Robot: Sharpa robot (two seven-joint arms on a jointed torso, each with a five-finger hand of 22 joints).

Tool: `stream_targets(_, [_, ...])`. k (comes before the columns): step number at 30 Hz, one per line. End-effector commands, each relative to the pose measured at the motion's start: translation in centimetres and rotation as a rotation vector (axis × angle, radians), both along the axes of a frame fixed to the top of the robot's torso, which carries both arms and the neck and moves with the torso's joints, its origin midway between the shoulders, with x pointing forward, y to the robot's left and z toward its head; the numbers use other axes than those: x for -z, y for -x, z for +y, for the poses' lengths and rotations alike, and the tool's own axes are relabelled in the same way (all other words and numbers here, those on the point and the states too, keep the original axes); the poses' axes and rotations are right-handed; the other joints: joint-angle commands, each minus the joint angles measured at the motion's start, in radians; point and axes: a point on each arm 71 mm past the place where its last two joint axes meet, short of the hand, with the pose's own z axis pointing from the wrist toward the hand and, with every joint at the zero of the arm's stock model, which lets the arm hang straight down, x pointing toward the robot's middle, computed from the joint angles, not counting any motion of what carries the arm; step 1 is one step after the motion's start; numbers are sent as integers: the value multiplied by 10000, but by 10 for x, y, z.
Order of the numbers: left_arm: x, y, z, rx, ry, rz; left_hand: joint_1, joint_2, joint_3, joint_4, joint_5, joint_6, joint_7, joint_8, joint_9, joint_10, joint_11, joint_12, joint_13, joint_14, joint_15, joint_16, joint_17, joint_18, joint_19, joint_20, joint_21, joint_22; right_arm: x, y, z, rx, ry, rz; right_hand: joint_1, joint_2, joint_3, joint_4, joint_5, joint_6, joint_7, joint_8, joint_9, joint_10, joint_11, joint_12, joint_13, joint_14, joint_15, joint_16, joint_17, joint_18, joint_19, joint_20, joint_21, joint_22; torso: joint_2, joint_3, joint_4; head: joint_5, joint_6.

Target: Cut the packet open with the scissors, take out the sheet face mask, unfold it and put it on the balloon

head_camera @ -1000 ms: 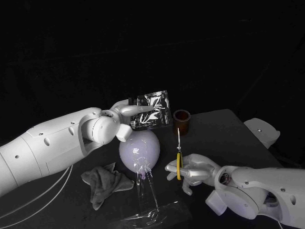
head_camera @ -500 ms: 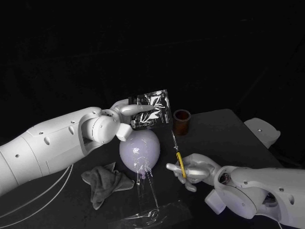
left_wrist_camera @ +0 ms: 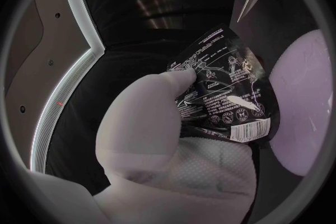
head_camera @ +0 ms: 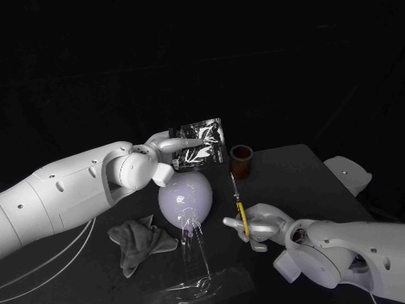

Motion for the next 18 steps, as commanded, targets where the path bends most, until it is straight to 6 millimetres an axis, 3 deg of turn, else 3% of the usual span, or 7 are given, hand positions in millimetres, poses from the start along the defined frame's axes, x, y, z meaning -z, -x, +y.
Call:
stream_targets(1, [-3, 0, -2, 183, 278, -78, -27, 96, 10, -71, 39, 27, 50, 42, 1127, 118, -19, 19, 11, 70, 5, -39, 16, 176, -68, -34, 54, 18, 0, 1, 2, -213, -168, 66, 76, 405, -313, -10, -25, 1045, -842, 2965, 797, 1827, -856, 10463, 4323, 1198, -183, 34, 2604, -115, -95, -34, -149, -83, 1, 0, -3, 21, 9])
stream_targets(3, [-3, 0, -2, 180, 287, -73, -27, 96, 10, -71, 39, 27, 50, 42, 1127, 118, -19, 19, 11, 70, 5, -39, 16, 176, -68, -34, 54, 18, 0, 1, 1, -153, -191, 75, 43, 446, -771, -34, -10, -457, -702, 76, -562, 1805, -700, 10389, 4270, 1131, -101, -73, 2312, -78, -264, 30, -435, -235, -1, 4, 1, 26, 5])
stream_targets(7, [-3, 0, -2, 170, 301, -53, -39, 95, 9, -76, 39, 27, 49, 42, 1131, 121, -20, 19, 11, 73, 4, -39, 18, 176, -70, -34, 65, 24, 0, 1, 0, 11, -139, 159, -65, 265, -804, -30, -10, -1618, -140, -2697, -2224, 1446, -221, 8947, 3271, 1056, 250, -214, 1970, -51, -376, 230, -696, -371, 0, 10, -5, 30, -15])
stream_targets(10, [-3, -1, -2, 168, 327, -35, -39, 95, 9, -76, 39, 27, 49, 42, 1131, 121, -20, 19, 11, 73, 4, -39, 18, 176, -70, -34, 65, 24, 1, 2, 0, 3, -2, 268, -45, 241, -794, -41, -36, -1964, 100, -3369, -2647, 1756, -96, 10132, 4094, 1140, 366, -70, 2331, -115, -247, 365, -488, -235, 3, 14, -14, 67, -20])
stream_targets(13, [-3, -1, -1, 158, 346, -25, -42, 96, 9, -77, 39, 28, 49, 42, 1132, 122, -20, 19, 11, 74, 4, -38, 19, 176, -71, -34, 68, 26, 1, 3, 0, 20, 134, 341, -155, 11, -752, 16, 2, -3967, 686, -4742, -3241, 1827, 392, 10463, 4323, 1194, 710, 27, 2585, -194, -160, 575, -357, -145, 5, 15, -18, 77, -16])
stream_targets(16, [-3, -2, -1, 141, 351, -21, -42, 96, 9, -77, 39, 28, 49, 42, 1132, 122, -20, 19, 11, 74, 4, -38, 19, 176, -71, -34, 68, 26, 1, 5, 0, -41, 189, 402, -717, -1203, 635, 142, 13, -4862, 963, -5533, -3864, -1358, 671, 984, -1821, 761, 1019, -727, 824, 0, -774, 863, -1468, -805, 6, 11, -15, 78, -24])
stream_targets(18, [-3, -2, -1, 131, 350, -18, -42, 96, 9, -77, 39, 28, 49, 42, 1132, 122, -20, 19, 11, 74, 4, -38, 19, 176, -71, -34, 68, 26, 1, 5, 0, -116, 200, 443, -1013, -1518, 1275, 192, 26, -4746, 1041, -5551, -4021, -1229, 679, 204, -2496, 744, 1036, -805, 696, 38, -828, 963, -1584, -874, 7, 12, -15, 79, -24])
